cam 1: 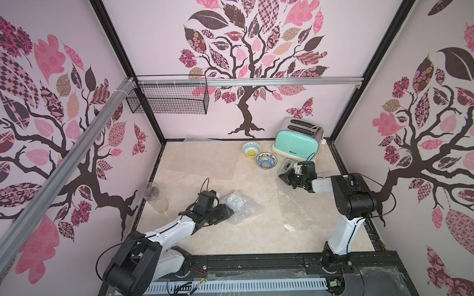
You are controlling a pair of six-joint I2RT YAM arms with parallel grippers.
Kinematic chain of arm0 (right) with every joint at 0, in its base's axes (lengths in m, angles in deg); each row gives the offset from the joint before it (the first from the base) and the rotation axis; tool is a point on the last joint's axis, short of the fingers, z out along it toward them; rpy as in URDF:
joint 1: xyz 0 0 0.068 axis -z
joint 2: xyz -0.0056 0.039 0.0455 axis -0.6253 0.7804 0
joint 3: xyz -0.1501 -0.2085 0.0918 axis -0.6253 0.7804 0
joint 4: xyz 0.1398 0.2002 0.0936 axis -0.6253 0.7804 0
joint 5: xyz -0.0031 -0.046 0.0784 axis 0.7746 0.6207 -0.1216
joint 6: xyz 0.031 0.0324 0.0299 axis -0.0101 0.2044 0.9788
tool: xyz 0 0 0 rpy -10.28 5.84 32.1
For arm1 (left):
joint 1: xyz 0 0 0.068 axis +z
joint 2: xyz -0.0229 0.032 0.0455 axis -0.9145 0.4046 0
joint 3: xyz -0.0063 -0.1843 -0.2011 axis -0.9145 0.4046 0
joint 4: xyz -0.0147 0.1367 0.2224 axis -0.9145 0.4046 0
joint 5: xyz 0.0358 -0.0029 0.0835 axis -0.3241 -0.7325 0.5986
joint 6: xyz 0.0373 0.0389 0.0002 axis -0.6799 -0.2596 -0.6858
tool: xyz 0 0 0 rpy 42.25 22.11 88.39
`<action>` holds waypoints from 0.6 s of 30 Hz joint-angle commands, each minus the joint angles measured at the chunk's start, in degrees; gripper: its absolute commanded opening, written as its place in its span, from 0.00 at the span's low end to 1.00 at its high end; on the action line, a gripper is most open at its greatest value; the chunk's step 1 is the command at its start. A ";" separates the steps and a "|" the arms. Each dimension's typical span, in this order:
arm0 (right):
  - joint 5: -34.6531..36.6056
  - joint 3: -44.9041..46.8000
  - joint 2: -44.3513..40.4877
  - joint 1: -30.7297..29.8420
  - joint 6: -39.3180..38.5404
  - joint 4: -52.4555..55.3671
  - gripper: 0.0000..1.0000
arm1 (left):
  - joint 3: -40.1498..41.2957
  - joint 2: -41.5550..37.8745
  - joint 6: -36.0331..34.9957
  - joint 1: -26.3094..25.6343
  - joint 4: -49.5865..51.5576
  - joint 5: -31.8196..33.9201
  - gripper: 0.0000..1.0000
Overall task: Wrap bowls in bubble wrap
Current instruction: Tear off the tape using the Tape Cutter.
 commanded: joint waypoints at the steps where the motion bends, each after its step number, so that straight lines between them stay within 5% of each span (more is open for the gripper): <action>1: 0.18 -0.66 1.43 -0.53 -0.74 3.81 0.00 | -0.69 0.45 -1.04 -0.05 0.23 -0.24 0.53; 18: 2.83 -0.95 3.52 -0.46 3.17 6.27 0.00 | -0.64 0.31 -1.12 -0.03 -0.17 -0.42 0.53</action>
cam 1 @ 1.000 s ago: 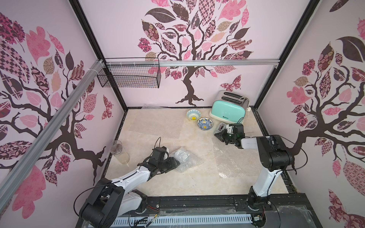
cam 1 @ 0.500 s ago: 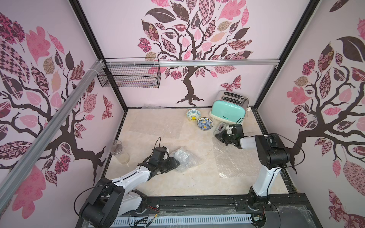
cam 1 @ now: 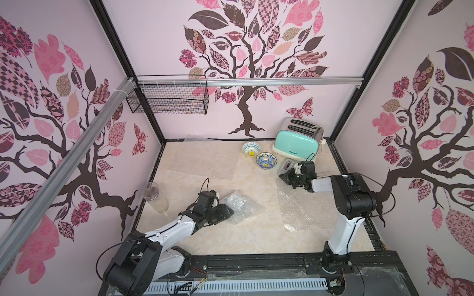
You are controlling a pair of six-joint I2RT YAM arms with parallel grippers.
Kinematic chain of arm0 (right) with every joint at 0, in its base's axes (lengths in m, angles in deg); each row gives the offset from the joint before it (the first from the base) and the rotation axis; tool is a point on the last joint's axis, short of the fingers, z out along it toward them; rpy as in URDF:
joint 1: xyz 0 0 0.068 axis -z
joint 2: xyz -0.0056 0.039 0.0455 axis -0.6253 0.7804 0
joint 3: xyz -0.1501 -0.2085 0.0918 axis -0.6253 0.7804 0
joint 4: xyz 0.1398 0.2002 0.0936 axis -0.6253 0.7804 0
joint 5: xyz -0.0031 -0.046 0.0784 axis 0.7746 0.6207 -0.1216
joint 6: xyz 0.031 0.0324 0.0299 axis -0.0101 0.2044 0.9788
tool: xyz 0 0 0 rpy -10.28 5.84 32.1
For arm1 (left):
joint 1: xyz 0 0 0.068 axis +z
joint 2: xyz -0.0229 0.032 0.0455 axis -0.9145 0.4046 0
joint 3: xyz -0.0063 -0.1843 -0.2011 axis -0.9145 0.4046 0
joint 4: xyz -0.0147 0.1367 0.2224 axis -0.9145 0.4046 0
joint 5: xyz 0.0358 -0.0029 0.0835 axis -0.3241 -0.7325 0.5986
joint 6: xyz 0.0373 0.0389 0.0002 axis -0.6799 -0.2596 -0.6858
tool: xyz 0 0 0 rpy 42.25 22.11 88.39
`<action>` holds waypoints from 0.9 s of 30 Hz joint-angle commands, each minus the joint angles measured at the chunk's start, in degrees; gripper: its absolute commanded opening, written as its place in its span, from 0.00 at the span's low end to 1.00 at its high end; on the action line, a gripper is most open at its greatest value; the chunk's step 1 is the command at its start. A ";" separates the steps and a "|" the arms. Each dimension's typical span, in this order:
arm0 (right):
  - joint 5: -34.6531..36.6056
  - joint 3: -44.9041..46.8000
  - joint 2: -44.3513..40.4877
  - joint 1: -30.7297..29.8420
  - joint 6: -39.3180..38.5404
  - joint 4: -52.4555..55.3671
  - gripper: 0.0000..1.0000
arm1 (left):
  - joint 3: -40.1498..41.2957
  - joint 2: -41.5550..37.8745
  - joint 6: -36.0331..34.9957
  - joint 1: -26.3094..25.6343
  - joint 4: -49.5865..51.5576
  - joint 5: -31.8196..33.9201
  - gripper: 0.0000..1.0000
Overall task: Wrap bowls in bubble wrap
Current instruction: Tear off the tape using the Tape Cutter.
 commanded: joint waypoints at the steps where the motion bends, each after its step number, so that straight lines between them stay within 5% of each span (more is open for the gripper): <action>1: 1.74 0.07 3.18 -0.52 1.54 5.26 0.00 | -0.59 0.26 -1.09 -0.03 -0.16 -0.49 0.53; 17: 0.53 2.12 0.97 -1.18 2.22 2.01 0.00 | -0.53 0.24 -1.01 -0.06 -0.78 -0.81 0.53; 27: -2.11 5.51 -12.96 -4.90 -1.70 -0.68 0.00 | -0.60 0.65 -1.00 -0.09 -1.22 -0.92 0.53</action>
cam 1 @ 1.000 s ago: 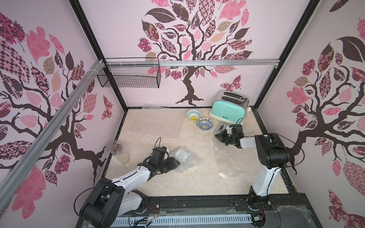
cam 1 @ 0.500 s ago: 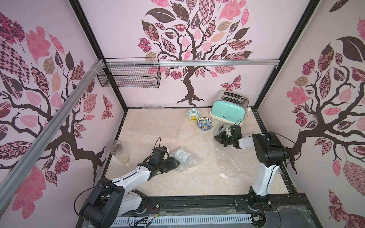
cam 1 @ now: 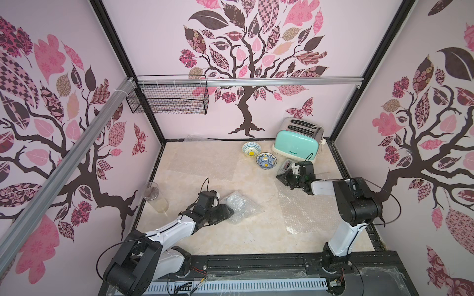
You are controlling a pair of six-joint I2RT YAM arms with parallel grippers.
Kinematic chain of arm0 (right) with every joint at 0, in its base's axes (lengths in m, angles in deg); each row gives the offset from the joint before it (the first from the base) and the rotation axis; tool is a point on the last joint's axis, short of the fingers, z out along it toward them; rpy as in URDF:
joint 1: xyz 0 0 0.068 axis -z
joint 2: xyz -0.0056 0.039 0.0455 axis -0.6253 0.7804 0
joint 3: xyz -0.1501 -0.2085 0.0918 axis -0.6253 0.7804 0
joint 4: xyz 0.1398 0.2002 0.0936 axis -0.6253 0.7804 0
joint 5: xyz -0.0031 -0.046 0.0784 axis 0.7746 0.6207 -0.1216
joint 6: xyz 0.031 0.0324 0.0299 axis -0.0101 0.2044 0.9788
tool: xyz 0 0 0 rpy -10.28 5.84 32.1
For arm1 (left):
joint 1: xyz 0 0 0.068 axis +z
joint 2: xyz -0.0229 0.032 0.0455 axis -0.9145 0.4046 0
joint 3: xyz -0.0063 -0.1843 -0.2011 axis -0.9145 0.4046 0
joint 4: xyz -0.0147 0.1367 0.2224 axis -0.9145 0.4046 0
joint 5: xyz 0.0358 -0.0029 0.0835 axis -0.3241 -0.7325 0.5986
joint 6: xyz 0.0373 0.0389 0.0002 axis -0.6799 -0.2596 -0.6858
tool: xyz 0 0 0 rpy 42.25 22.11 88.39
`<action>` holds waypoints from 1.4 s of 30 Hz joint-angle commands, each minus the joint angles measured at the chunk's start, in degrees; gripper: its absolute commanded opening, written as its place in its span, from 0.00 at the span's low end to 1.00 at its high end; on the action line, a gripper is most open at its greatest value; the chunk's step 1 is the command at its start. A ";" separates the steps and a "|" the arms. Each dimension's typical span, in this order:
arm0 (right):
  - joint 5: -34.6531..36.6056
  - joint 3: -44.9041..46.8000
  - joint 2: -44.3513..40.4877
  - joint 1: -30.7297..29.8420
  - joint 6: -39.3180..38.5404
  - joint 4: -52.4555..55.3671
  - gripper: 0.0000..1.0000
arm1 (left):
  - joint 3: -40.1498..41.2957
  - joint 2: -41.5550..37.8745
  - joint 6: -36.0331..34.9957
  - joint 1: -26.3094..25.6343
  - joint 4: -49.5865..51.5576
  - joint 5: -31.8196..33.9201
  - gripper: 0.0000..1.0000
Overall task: Wrap bowls in bubble wrap
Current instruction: Tear off the tape using the Tape Cutter, then stick the tape on the bubble wrap.
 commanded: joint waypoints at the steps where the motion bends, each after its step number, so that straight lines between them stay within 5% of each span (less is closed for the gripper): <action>1: -1.57 2.37 -5.25 -1.02 -1.90 -0.41 0.00 | -0.62 0.42 -0.96 -0.06 -0.57 -0.51 0.53; 11: -6.12 12.29 -25.42 -3.86 -8.96 -1.87 0.00 | -0.55 0.41 -1.13 -0.09 -0.74 -0.60 0.53; 21: -7.16 18.99 -41.11 -21.41 -18.32 -1.66 0.00 | -0.68 1.52 -1.12 -0.09 -1.92 -0.90 0.53; 30: -8.46 22.34 -41.32 -29.91 -21.54 -5.56 0.00 | -0.19 1.41 -1.04 -0.05 -2.94 -1.54 0.52; 42: -7.96 15.55 -23.76 -35.88 -23.69 -9.25 0.00 | 0.25 0.49 -1.39 -0.04 -3.12 -1.47 0.51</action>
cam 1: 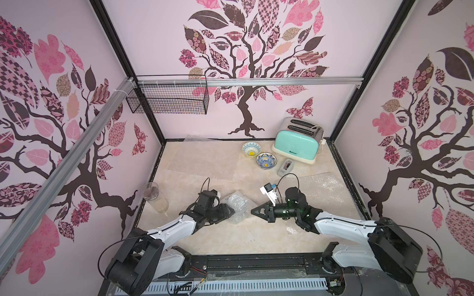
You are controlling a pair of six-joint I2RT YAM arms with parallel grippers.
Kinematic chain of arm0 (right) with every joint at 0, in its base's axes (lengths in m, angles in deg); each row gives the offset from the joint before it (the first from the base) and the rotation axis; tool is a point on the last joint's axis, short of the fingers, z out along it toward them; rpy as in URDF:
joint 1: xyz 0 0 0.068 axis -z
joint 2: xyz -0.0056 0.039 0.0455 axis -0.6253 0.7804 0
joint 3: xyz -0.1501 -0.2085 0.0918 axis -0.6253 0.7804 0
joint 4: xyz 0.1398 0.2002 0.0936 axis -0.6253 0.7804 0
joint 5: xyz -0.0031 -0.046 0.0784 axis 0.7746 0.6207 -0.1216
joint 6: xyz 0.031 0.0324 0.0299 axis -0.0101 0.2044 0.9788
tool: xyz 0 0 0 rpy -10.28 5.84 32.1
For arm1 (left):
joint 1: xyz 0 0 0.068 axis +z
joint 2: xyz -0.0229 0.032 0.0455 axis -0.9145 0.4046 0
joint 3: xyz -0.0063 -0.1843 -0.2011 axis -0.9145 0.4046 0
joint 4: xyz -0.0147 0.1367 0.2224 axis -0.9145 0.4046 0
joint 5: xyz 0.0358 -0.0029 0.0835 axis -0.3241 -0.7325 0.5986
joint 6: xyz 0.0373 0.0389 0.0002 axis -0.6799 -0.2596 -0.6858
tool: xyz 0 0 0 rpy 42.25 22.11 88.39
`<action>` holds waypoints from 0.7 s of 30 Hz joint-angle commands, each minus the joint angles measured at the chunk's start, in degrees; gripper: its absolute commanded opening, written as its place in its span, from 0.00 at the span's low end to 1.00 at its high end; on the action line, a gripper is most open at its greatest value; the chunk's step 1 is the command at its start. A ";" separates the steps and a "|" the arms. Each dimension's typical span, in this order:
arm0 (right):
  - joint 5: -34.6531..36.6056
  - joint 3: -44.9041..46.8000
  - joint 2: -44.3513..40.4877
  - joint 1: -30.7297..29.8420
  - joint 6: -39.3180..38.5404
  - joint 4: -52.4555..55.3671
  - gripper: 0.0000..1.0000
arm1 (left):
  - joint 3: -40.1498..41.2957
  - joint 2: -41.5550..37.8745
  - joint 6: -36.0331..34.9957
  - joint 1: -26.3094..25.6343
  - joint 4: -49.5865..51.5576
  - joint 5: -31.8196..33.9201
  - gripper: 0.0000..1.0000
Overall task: Wrap bowls in bubble wrap
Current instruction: Stick the tape on the bubble wrap.
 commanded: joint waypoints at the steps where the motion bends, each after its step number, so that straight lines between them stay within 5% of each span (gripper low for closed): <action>1: 0.25 -4.81 4.18 -2.11 -2.65 -1.02 0.00 | 0.23 -0.80 -1.28 -0.11 -1.17 -0.49 0.52; 10: -0.62 -11.12 14.82 -3.54 -6.46 1.79 0.00 | 0.32 -1.54 -1.68 -0.15 -0.82 -0.05 0.52; 21: 0.64 -11.98 18.25 -4.50 -12.34 0.96 0.00 | 0.22 -1.54 -1.84 -0.15 -0.68 0.06 0.52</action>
